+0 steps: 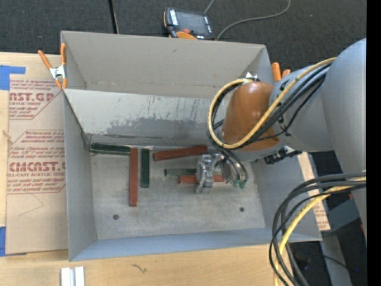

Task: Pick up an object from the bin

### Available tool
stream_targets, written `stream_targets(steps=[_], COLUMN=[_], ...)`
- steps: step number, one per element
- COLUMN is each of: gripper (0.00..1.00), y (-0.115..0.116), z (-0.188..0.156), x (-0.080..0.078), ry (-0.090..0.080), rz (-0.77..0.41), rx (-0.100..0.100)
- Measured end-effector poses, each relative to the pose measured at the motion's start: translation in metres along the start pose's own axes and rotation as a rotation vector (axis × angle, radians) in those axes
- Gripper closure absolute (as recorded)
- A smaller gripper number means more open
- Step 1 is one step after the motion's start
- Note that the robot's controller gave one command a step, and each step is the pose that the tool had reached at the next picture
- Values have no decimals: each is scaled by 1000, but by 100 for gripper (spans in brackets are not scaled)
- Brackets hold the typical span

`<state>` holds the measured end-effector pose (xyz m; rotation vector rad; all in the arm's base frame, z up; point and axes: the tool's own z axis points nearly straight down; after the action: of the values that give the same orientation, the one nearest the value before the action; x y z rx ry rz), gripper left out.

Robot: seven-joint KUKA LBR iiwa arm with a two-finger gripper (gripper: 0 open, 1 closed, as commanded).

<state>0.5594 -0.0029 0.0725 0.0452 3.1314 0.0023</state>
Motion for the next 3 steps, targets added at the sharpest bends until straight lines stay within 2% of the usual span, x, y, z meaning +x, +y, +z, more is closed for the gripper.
stream_targets(steps=[1,2,3], gripper=[0,0,0], y=[0,-4,-4], z=[2,-14,3], x=[2,10,-10], ry=[7,8,6], rz=[0,-192,-196], rx=[0,1,1])
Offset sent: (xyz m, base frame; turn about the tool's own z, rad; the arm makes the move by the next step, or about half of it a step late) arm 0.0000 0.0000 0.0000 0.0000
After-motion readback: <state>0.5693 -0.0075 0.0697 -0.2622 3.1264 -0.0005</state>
